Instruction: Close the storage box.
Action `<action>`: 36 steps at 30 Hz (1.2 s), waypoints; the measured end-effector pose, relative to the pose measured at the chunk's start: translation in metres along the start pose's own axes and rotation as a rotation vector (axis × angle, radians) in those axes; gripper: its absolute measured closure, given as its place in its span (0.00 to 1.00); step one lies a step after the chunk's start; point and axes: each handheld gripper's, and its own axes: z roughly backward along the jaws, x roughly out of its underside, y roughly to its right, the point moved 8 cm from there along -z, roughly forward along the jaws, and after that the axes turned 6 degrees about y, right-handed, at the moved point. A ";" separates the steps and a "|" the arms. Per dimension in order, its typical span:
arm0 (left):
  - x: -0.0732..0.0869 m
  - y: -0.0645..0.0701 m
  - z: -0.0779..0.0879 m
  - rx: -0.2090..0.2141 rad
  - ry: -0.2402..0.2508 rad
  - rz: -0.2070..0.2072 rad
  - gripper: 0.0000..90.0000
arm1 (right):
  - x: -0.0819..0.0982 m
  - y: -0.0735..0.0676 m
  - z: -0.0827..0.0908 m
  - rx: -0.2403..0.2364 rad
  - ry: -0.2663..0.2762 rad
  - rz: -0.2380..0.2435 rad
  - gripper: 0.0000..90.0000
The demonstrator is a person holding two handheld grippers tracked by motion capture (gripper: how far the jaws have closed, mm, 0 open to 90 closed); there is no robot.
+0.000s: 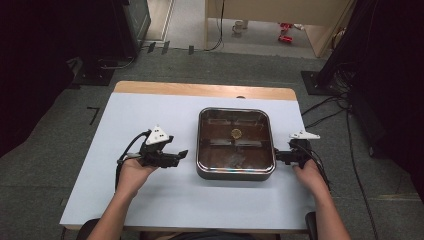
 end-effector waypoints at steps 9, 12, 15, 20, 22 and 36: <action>0.031 -0.020 0.007 -0.061 -0.011 0.009 0.26 | 0.000 0.000 0.000 0.000 0.000 0.000 0.11; 0.041 -0.024 0.006 -0.068 -0.020 -0.010 0.26 | 0.000 0.000 0.000 0.000 0.000 0.000 0.11; 0.050 -0.025 0.003 -0.074 -0.063 -0.017 0.26 | 0.000 0.000 0.000 0.000 0.000 -0.001 0.11; 0.066 -0.023 -0.006 -0.063 -0.148 -0.032 0.27 | 0.000 0.000 0.000 -0.001 0.000 -0.001 0.11; 0.070 -0.024 -0.008 -0.069 -0.170 -0.014 0.27 | 0.000 0.000 0.000 0.000 0.000 -0.001 0.11; 0.079 -0.018 -0.013 -0.105 -0.139 0.000 0.18 | 0.000 0.000 0.000 -0.001 0.001 -0.001 0.11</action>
